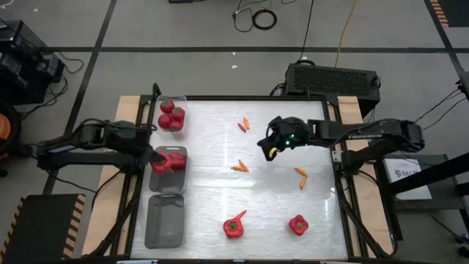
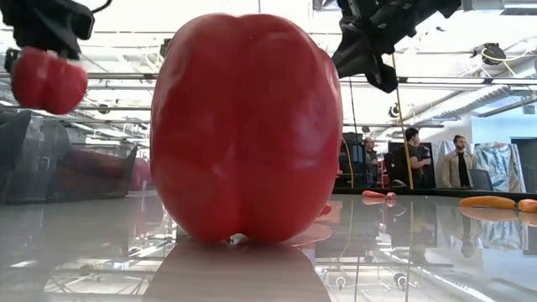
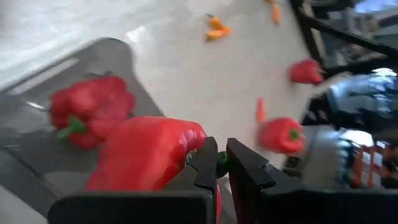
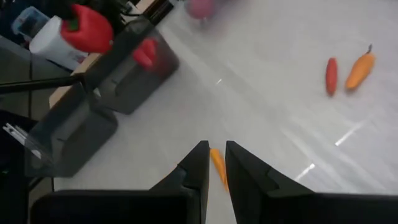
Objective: Sort produce into baskets
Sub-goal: Put the red bell pepper into the top black bin
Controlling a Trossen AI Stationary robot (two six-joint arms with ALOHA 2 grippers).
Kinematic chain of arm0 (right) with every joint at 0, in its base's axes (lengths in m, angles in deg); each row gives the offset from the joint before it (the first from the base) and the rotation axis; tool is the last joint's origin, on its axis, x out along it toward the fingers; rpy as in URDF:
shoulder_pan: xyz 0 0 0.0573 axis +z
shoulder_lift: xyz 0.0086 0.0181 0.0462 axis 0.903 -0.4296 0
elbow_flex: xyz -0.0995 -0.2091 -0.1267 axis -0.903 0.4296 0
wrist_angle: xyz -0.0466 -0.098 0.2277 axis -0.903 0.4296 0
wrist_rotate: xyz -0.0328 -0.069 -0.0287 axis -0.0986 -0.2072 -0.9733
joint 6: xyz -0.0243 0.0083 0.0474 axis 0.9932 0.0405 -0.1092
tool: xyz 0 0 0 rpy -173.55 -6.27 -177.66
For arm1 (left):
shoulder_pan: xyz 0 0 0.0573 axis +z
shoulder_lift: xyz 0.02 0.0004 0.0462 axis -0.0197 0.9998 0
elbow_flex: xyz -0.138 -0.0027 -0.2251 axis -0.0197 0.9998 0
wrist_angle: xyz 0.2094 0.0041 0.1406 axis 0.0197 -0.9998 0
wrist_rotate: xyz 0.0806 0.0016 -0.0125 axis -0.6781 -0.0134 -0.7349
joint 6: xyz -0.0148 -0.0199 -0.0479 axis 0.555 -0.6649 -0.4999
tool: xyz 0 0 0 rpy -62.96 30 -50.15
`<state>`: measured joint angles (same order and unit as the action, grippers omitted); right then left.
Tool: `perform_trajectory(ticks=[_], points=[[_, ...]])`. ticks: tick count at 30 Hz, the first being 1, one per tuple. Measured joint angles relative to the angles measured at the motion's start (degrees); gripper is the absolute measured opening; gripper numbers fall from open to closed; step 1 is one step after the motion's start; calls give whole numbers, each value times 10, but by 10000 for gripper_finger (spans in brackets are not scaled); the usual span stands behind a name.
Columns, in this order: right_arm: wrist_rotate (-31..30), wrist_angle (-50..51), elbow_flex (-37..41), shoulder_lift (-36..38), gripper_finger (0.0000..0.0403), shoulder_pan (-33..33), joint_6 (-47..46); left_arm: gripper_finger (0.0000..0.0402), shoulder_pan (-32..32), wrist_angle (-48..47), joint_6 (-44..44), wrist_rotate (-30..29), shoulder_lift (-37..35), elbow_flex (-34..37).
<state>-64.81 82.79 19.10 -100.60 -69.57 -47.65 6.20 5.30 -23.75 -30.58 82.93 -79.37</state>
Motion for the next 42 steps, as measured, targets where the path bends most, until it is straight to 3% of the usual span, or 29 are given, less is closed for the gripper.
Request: perform_trajectory(ticks=[8,13,22,42], points=[[3,-3,0,-31,45,13,-12,24,0,-2,-32,-129,0,51],[4,-3,0,-33,45,14,-13,24,0,1,-65,-177,0,51],[5,-3,0,-33,45,14,8,25,0,6,-73,-151,1,51],[5,-1,0,-33,45,14,12,31,0,0,-78,-180,56,50]])
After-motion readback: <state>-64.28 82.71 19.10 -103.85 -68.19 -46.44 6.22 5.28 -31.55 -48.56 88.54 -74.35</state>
